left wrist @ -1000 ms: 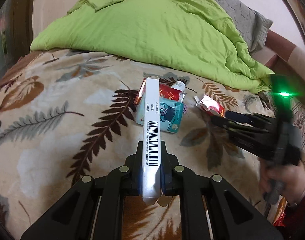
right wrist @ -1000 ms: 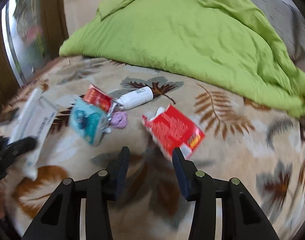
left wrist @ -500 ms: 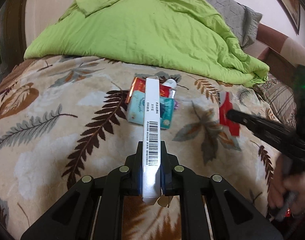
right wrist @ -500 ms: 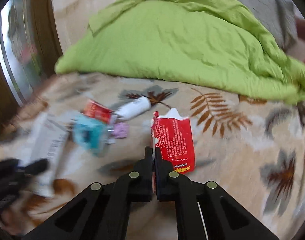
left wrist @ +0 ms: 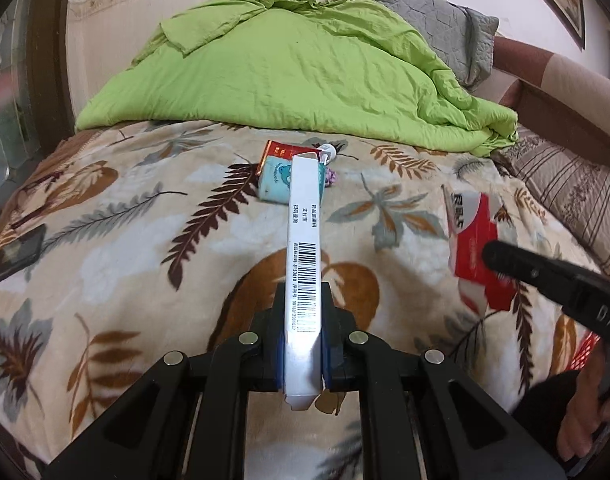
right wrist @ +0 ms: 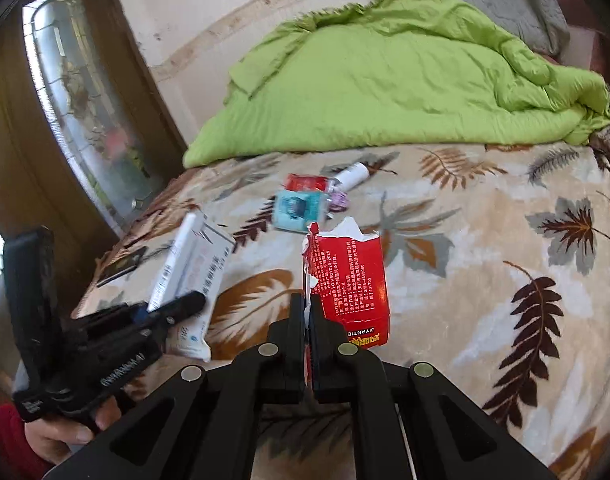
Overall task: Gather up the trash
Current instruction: 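Grasp the red snack bag with the right gripper while the left holds the barcode box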
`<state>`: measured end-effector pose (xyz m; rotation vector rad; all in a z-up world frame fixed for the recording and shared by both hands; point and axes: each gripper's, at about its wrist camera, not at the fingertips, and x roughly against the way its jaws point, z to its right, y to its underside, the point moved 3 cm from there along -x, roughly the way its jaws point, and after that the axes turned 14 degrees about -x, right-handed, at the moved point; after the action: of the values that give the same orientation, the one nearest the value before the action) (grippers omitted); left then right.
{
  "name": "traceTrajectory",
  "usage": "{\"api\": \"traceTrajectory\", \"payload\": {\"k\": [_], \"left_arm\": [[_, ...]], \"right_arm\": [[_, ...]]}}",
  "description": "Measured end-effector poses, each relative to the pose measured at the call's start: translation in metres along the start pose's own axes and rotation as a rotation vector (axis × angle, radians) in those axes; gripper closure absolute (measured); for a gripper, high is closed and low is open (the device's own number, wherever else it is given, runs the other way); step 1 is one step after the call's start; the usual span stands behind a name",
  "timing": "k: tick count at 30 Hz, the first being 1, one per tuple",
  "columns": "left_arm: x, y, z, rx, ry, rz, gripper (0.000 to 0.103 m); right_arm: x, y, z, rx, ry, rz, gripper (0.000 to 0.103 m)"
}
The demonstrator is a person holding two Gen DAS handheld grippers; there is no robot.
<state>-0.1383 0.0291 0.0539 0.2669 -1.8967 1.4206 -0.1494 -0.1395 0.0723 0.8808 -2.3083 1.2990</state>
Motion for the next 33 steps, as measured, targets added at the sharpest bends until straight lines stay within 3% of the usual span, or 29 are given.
{"api": "traceTrajectory", "payload": {"k": [16, 33], "left_arm": [[0.009, 0.006, 0.015, -0.085, -0.097, 0.032, 0.091], [0.002, 0.005, 0.014, -0.098, -0.085, 0.027, 0.091]], "right_arm": [[0.027, 0.018, -0.003, 0.005, -0.014, 0.040, 0.100], [0.015, 0.017, -0.003, 0.012, -0.008, 0.014, 0.100]]}}
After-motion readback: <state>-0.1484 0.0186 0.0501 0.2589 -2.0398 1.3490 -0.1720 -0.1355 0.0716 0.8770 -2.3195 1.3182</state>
